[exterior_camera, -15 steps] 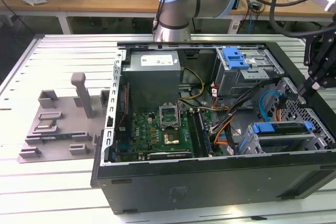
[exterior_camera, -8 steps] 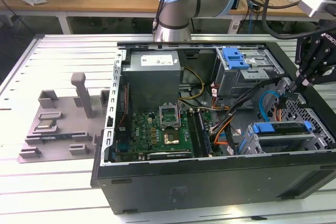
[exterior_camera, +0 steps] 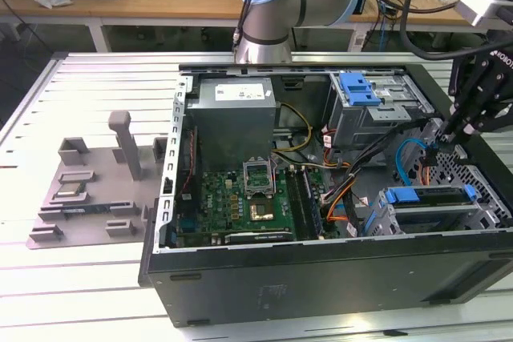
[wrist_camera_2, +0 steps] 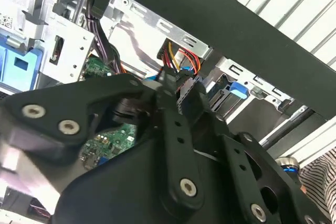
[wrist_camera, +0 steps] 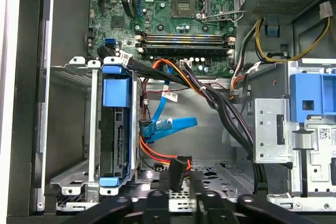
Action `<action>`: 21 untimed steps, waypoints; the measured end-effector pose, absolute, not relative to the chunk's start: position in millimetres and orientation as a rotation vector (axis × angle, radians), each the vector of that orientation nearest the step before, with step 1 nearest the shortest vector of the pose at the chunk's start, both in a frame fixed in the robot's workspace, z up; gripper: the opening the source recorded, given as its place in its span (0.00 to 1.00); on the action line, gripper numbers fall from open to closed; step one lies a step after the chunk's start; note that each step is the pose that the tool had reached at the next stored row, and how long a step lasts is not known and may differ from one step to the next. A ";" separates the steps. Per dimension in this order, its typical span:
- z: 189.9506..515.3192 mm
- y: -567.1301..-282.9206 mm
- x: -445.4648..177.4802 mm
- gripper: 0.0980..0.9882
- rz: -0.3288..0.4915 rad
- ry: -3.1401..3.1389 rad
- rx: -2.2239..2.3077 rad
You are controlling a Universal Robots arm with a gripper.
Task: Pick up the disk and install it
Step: 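Insert the first disk wire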
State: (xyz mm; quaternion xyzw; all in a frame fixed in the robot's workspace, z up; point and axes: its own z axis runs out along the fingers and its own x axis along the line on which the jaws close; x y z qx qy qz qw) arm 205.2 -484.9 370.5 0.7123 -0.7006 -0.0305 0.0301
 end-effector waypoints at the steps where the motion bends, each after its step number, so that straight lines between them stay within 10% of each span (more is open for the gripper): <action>1: 370.5 -484.9 205.2 0.22 -0.094 -2.160 2.196; 18: 354.8 -477.4 200.2 0.30 -0.029 -2.134 2.164; 21: 354.8 -477.4 200.1 0.08 -0.029 -2.134 2.164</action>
